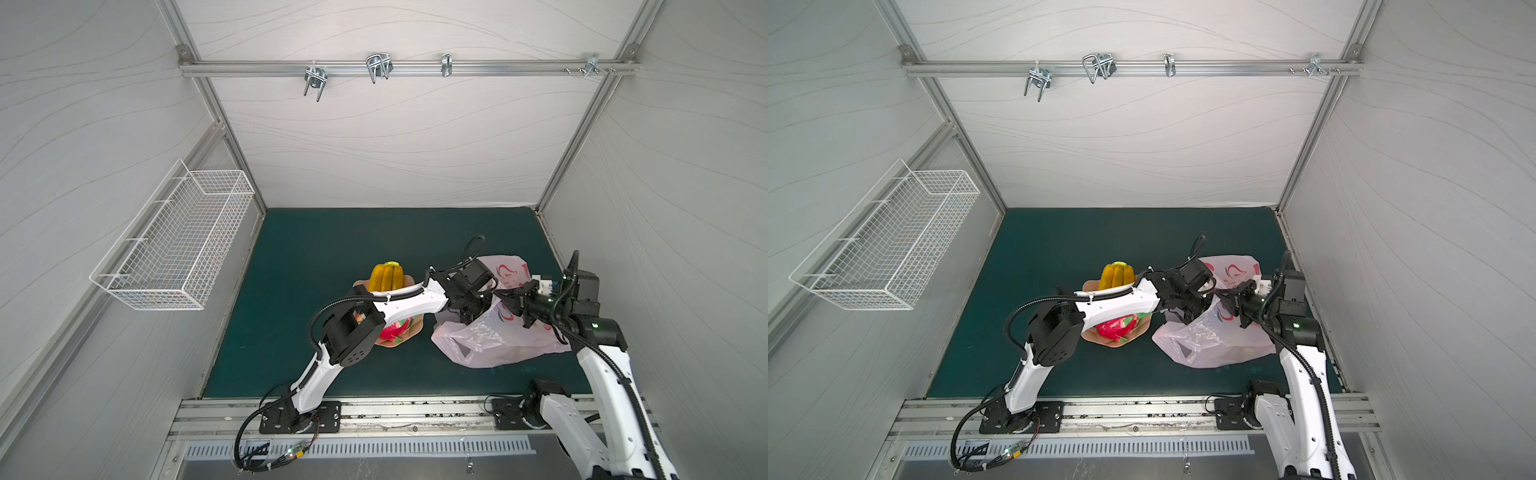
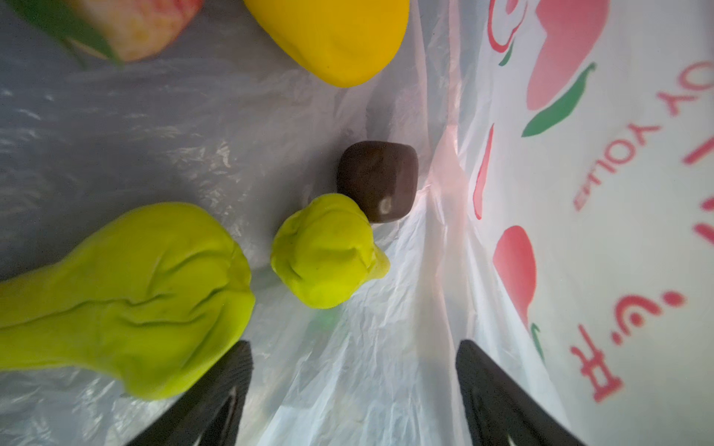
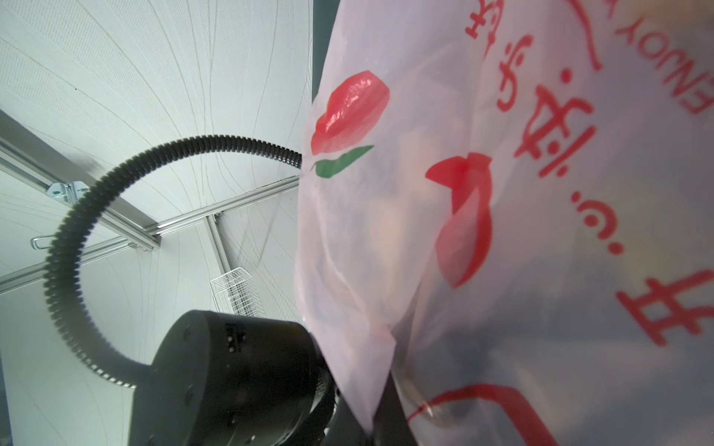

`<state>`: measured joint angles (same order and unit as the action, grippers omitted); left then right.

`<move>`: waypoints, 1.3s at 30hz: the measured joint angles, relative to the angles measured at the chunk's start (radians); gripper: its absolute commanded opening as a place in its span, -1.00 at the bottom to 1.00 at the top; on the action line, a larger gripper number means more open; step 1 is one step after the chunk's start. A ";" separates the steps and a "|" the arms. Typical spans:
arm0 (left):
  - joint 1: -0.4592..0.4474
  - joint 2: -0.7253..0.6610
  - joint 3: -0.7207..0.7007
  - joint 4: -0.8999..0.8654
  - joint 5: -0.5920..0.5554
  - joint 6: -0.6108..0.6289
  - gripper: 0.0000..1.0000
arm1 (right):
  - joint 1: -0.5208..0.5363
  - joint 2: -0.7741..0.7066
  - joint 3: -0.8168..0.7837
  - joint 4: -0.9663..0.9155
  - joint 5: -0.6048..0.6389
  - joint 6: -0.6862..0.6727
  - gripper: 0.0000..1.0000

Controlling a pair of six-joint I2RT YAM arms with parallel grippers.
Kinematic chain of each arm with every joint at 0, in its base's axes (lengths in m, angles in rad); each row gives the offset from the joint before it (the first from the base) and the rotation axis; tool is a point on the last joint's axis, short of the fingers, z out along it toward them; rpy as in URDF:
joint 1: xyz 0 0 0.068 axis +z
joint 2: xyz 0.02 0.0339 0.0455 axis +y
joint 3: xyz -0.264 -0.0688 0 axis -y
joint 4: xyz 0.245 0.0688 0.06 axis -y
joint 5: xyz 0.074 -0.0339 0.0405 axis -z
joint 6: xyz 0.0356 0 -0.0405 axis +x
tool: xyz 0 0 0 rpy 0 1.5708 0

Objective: Place the fruits into the plastic bag
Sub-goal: Place the fruit in the plastic bag.

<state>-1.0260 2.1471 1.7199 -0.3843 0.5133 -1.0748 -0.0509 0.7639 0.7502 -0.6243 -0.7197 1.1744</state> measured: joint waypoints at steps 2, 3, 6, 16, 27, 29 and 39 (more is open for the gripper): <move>0.005 -0.012 -0.012 -0.009 -0.001 0.008 0.72 | 0.000 0.000 0.000 0.000 0.000 0.005 -1.00; 0.006 -0.020 -0.016 -0.014 -0.001 0.014 0.72 | 0.000 -0.001 0.000 0.000 -0.001 0.006 -1.00; 0.014 -0.061 -0.035 -0.039 -0.006 0.039 0.72 | 0.000 -0.003 0.000 0.000 -0.001 0.007 -1.00; 0.051 -0.195 -0.090 -0.193 -0.057 0.141 0.66 | -0.002 -0.014 0.001 0.002 -0.017 0.007 -1.00; 0.088 -0.291 -0.083 -0.451 -0.177 0.285 0.64 | -0.003 -0.014 0.001 -0.005 -0.011 0.006 -1.00; 0.095 -0.324 -0.084 -0.505 -0.211 0.308 0.66 | -0.004 -0.014 0.001 -0.005 -0.010 0.006 -1.00; 0.260 -0.695 -0.232 -0.623 -0.352 0.391 0.81 | -0.006 -0.013 0.001 -0.005 -0.010 0.006 -1.00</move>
<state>-0.7658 1.4525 1.4879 -1.0077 0.1616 -0.6834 -0.0570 0.7506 0.7509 -0.6292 -0.7296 1.1805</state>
